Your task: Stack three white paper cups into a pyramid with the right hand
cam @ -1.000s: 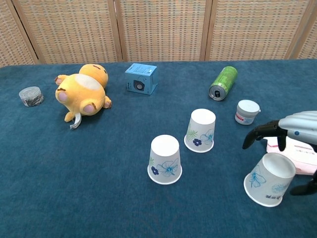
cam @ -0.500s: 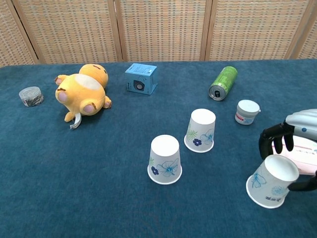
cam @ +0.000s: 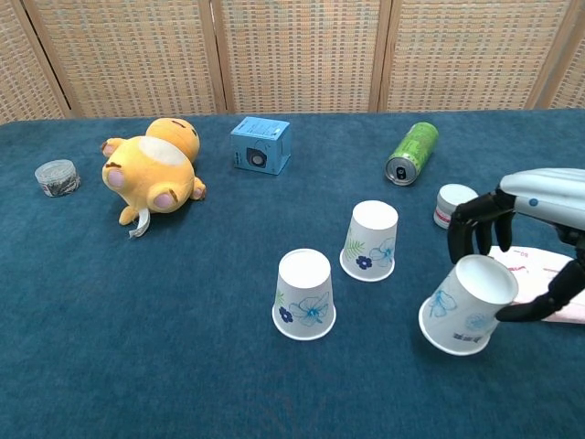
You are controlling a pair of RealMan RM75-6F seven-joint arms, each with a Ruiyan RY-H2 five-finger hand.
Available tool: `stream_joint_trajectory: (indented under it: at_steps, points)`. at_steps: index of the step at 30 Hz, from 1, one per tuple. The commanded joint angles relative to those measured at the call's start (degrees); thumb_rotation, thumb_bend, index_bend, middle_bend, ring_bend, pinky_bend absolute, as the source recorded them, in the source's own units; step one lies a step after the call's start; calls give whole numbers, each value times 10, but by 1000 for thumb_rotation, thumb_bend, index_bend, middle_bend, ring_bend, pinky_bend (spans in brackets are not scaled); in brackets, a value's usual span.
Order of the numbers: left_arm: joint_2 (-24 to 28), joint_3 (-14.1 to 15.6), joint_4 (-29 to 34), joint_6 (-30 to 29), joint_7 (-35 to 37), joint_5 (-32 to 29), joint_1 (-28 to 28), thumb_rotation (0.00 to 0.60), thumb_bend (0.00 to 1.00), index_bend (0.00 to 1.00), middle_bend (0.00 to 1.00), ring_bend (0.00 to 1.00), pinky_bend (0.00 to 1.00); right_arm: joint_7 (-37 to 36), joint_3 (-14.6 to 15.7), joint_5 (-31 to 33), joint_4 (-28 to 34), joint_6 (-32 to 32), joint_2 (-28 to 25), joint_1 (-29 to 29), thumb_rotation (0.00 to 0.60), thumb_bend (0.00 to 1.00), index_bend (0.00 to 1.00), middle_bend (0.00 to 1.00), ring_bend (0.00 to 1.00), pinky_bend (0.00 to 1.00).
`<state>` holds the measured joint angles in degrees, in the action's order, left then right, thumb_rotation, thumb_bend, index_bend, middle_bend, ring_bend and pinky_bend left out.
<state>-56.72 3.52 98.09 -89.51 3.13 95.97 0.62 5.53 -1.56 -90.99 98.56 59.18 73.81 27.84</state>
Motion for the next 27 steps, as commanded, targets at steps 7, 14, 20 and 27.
stream_joint_trajectory:
  at_steps: [7,14,20,27]
  points:
    - [4,-2,-2,-2,15,-3,0,600,43,0,0,0,0,105,-30,66,26,-30,58,32,600,343,484,558,466,496]
    - [8,-3,-5,-6,28,-4,0,600,44,0,0,0,0,178,-50,107,29,-37,91,53,600,343,484,558,466,496]
    - [11,-2,-7,1,37,-7,3,600,44,0,0,0,0,234,-60,149,26,-42,108,71,600,343,485,558,466,496]
    - [12,-3,-7,1,38,-8,3,600,44,0,0,0,0,259,-67,182,27,-39,129,87,600,343,485,558,466,496]
